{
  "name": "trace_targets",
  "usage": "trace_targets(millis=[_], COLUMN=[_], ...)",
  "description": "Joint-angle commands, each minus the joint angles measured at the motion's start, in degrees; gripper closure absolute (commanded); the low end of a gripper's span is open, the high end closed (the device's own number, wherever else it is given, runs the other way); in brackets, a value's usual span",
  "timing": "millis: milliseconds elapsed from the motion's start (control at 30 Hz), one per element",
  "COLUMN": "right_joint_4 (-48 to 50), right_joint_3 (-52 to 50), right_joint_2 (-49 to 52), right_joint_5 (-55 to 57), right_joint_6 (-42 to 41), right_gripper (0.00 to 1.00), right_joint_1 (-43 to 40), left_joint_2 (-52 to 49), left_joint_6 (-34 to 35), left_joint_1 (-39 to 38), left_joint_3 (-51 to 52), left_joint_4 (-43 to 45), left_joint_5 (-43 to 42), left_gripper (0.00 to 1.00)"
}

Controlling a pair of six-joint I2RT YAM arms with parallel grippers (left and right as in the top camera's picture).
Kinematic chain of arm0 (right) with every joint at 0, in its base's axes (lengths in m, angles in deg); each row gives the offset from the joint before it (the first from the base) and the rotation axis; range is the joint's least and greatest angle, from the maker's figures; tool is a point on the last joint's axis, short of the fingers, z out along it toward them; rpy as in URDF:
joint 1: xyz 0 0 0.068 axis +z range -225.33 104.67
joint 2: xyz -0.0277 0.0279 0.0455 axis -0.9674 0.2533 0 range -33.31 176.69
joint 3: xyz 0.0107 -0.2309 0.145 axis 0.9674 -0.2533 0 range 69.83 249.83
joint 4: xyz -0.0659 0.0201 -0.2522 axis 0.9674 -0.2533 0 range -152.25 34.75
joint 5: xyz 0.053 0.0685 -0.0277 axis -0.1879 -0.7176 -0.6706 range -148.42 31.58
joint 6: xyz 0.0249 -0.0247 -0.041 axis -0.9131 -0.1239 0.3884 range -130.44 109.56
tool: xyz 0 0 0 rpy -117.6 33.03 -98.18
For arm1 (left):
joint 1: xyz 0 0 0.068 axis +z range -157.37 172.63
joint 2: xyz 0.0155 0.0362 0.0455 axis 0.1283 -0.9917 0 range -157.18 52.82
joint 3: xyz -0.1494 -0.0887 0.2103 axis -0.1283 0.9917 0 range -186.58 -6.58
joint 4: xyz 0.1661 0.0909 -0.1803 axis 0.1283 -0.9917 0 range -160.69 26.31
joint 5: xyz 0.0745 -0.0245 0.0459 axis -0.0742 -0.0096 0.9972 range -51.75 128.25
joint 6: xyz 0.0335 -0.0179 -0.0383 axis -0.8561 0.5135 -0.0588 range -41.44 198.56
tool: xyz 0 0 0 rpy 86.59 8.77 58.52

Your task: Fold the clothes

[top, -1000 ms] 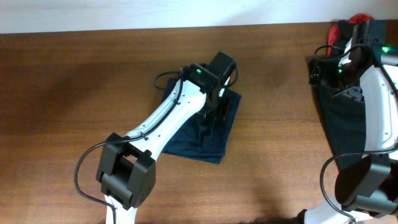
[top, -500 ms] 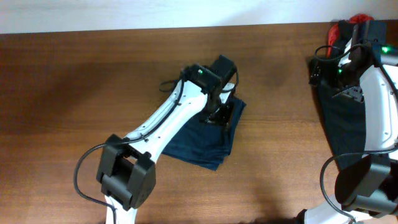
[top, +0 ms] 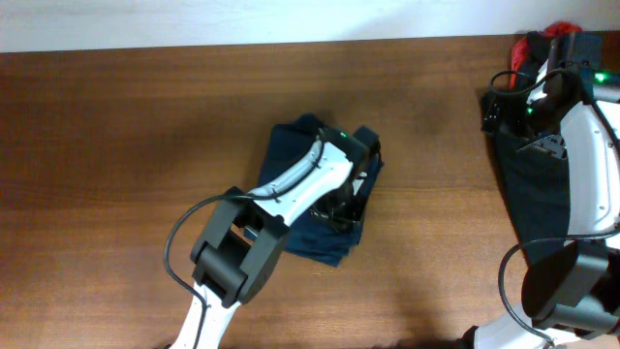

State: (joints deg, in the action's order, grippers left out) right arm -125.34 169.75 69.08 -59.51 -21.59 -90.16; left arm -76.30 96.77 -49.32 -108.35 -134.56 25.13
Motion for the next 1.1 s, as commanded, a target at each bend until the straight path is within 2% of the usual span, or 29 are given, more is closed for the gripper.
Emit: trace_targets(millis=[0, 100, 233, 300, 400, 467, 567, 667, 767, 900, 1000, 1067], right_joint_4=[0.0, 0.0, 0.0, 0.0, 0.0, 0.0, 0.0, 0.0, 0.0, 0.0, 0.0, 0.0], right_joint_3=[0.8, 0.8, 0.8, 0.8, 0.8, 0.8, 0.8, 0.8, 0.8, 0.8, 0.8, 0.8], right_joint_2=[-0.7, -0.7, -0.7, -0.7, -0.7, -0.7, -0.7, -0.7, -0.7, -0.7, -0.7, -0.7], right_joint_5=[0.3, 0.3, 0.3, 0.3, 0.3, 0.3, 0.3, 0.3, 0.3, 0.3, 0.3, 0.3], right_joint_6=[0.0, 0.0, 0.0, 0.0, 0.0, 0.0, 0.0, 0.0, 0.0, 0.0, 0.0, 0.0], right_gripper=[0.01, 0.01, 0.01, 0.01, 0.01, 0.01, 0.01, 0.01, 0.01, 0.01, 0.01, 0.01], right_joint_1=[-0.2, -0.2, -0.2, -0.2, -0.2, -0.2, -0.2, -0.2, -0.2, -0.2, -0.2, -0.2], left_joint_2=[-2.3, -2.3, -2.3, -2.2, -2.1, -2.1, -2.2, -2.5, -2.6, -5.1, -7.6, -7.1], left_joint_6=[3.0, 9.7, 13.0, 13.0, 11.7, 11.4, 8.8, 4.7, 3.9, 4.0, 4.3, 7.8], left_joint_1=[-3.5, -6.2, -6.6, -5.7, -2.4, 0.8, 9.3, 15.8, 16.5, 16.2, 16.2, 16.2], left_joint_3=[4.4, 4.4, 1.5, -5.7, -21.4, -25.7, -24.8, -21.1, -16.0, -11.5, -11.5, -12.4], left_joint_4=[4.1, 6.9, 12.3, 8.5, -4.0, -9.5, -13.3, -9.2, -1.5, 3.8, 4.4, 3.6], left_joint_5=[-6.1, -7.3, -13.7, -12.9, -2.4, 1.4, 7.6, 8.0, 8.0, 8.0, 14.8, 20.7], left_gripper=[0.99, 0.99, 0.99, 0.99, 0.99, 0.99, 0.99, 0.99, 0.99, 0.99, 0.98, 0.99])
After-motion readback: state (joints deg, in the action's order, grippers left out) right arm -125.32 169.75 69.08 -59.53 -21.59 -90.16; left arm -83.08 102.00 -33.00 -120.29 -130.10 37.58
